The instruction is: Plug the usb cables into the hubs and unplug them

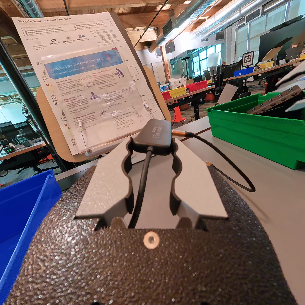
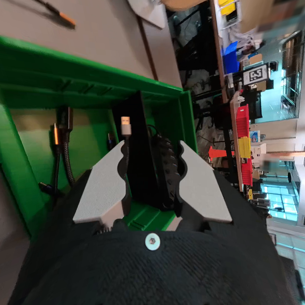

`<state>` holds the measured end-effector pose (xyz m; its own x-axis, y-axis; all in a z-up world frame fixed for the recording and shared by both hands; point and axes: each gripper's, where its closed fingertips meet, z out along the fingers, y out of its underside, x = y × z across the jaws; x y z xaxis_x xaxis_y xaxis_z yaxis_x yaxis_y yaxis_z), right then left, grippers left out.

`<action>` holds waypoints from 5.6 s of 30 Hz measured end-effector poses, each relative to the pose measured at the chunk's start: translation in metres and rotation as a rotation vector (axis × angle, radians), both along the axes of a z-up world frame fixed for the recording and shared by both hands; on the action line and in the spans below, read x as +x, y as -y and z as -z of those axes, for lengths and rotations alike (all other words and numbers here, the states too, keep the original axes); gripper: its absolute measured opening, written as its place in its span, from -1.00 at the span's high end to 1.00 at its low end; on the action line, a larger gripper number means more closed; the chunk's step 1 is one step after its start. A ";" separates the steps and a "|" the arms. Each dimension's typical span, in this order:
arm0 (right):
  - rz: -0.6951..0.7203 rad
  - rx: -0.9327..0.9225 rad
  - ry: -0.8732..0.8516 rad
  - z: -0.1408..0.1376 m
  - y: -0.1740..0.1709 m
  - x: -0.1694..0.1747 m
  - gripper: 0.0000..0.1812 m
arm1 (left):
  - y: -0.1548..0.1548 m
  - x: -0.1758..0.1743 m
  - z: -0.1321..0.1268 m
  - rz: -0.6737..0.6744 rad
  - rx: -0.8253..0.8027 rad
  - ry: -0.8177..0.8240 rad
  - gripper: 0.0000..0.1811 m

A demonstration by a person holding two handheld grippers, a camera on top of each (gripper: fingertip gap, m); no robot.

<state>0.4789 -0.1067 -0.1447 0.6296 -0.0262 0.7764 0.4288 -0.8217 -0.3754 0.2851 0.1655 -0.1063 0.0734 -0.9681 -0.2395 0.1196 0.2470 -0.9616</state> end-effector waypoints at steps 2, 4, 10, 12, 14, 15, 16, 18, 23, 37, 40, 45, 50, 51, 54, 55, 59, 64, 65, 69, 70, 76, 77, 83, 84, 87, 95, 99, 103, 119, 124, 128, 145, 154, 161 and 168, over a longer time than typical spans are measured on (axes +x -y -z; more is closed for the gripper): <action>0.037 0.098 -0.031 -0.018 -0.003 -0.010 0.26 | 0.003 0.000 0.000 0.019 -0.004 -0.003 0.50; 0.030 0.270 -0.083 -0.035 -0.023 -0.036 0.26 | 0.007 0.000 -0.001 0.048 -0.007 -0.007 0.50; -0.307 0.945 -0.462 -0.080 -0.135 -0.175 0.23 | 0.011 -0.007 -0.014 0.072 -0.038 0.036 0.50; -0.342 1.041 -0.454 -0.083 -0.163 -0.190 0.19 | 0.004 -0.009 -0.014 0.042 -0.048 0.033 0.50; -0.308 1.033 -0.385 -0.075 -0.187 -0.181 0.14 | -0.002 -0.008 -0.011 0.035 -0.068 0.024 0.50; -0.292 1.046 -0.390 -0.073 -0.197 -0.175 0.12 | -0.005 -0.007 -0.009 0.031 -0.079 0.017 0.51; -0.296 1.077 -0.419 -0.073 -0.205 -0.170 0.13 | -0.007 -0.007 -0.007 0.027 -0.087 0.011 0.51; -0.305 1.163 -0.493 -0.073 -0.212 -0.160 0.18 | -0.009 -0.004 -0.002 0.039 -0.098 -0.004 0.51; -0.361 1.102 -0.615 -0.043 -0.222 -0.168 0.20 | 0.004 0.002 0.008 0.099 -0.122 -0.039 0.51; -0.304 1.148 -0.617 -0.033 -0.224 -0.174 0.74 | 0.021 -0.003 -0.002 0.158 -0.112 0.029 0.50; -0.303 1.195 -0.621 -0.038 -0.221 -0.172 0.77 | 0.023 -0.002 -0.001 0.165 -0.101 0.020 0.50; -0.305 1.180 -0.644 -0.036 -0.221 -0.172 0.84 | 0.022 0.000 0.001 0.162 -0.110 0.011 0.51; -0.297 1.200 -0.655 -0.036 -0.223 -0.172 0.84 | 0.022 0.000 0.000 0.160 -0.114 0.012 0.51; -0.298 1.202 -0.657 -0.037 -0.223 -0.172 0.84 | 0.022 -0.001 0.000 0.159 -0.114 0.014 0.50; -0.299 1.208 -0.643 -0.038 -0.222 -0.172 0.84 | 0.022 -0.001 -0.001 0.161 -0.133 0.016 0.50; -0.297 1.209 -0.636 -0.038 -0.222 -0.172 0.84 | 0.022 -0.001 -0.001 0.163 -0.147 0.016 0.50; -0.284 1.211 -0.630 -0.036 -0.224 -0.172 0.84 | 0.020 0.000 0.000 0.172 -0.226 0.020 0.51; -0.254 1.202 -0.626 -0.038 -0.225 -0.172 0.85 | 0.018 0.000 -0.001 0.158 -0.245 0.015 0.50; -0.249 1.203 -0.639 -0.039 -0.227 -0.173 0.85 | 0.017 -0.001 -0.002 0.149 -0.253 0.011 0.50; -0.249 1.199 -0.683 -0.047 -0.228 -0.176 0.85 | 0.016 -0.005 -0.013 0.124 -0.221 0.021 0.50; -0.254 1.192 -0.686 -0.049 -0.228 -0.178 0.85 | 0.015 -0.007 -0.015 0.124 -0.217 0.029 0.50; -0.273 1.284 -0.631 -0.074 -0.176 -0.158 0.85 | -0.061 -0.033 -0.032 -0.043 -0.328 0.148 0.51; -0.304 1.254 -0.619 -0.073 -0.178 -0.162 0.85 | -0.054 -0.031 -0.031 -0.034 -0.299 0.137 0.50; -0.553 1.201 -0.457 -0.161 -0.163 -0.210 0.85 | -0.026 -0.025 -0.032 0.027 -0.182 0.119 0.51; -0.543 1.203 -0.432 -0.178 -0.153 -0.207 0.85 | -0.026 -0.023 -0.029 0.029 -0.187 0.106 0.51; -0.495 1.215 -0.403 -0.220 -0.119 -0.186 0.85 | -0.028 -0.020 -0.023 0.047 -0.237 0.084 0.51; -0.238 1.172 -0.292 -0.223 -0.048 -0.092 0.85 | -0.030 -0.019 -0.022 0.082 -0.298 0.073 0.51; -0.118 1.019 -0.260 -0.165 -0.041 -0.058 0.85 | -0.026 -0.017 -0.018 0.100 -0.301 0.057 0.51; 0.002 0.690 -0.327 -0.079 -0.045 -0.037 0.85 | -0.022 -0.011 -0.008 0.109 -0.293 0.019 0.51; 0.178 0.748 -0.896 -0.029 -0.050 -0.036 0.85 | -0.020 -0.007 0.001 0.134 -0.314 -0.013 0.51; 0.375 0.572 -0.781 0.013 -0.020 -0.014 0.84 | -0.019 -0.008 0.001 0.141 -0.317 -0.012 0.51; 0.496 0.431 -0.559 0.017 -0.001 -0.003 0.16 | -0.014 -0.007 0.003 0.167 -0.312 -0.024 0.51; -0.587 0.679 -0.993 -0.053 -0.137 -0.238 -0.01 | 0.109 -0.063 -0.013 1.078 -0.299 -0.046 0.51; -0.660 0.736 -1.046 -0.053 -0.150 -0.261 0.39 | 0.117 -0.070 -0.014 1.133 -0.268 -0.010 0.51; -0.363 0.753 -1.796 -0.060 -0.139 -0.261 0.20 | 0.121 -0.072 -0.012 1.024 0.012 0.102 0.51; -0.269 0.660 -1.996 -0.045 -0.113 -0.265 0.69 | 0.140 -0.078 -0.001 1.053 0.150 0.089 0.51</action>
<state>0.2142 0.0065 -0.0998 0.4261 0.2623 -0.8658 -0.7622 -0.4114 -0.4998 0.2076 0.0258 -0.1049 -0.7597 -0.5151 -0.3970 0.4104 0.0937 -0.9071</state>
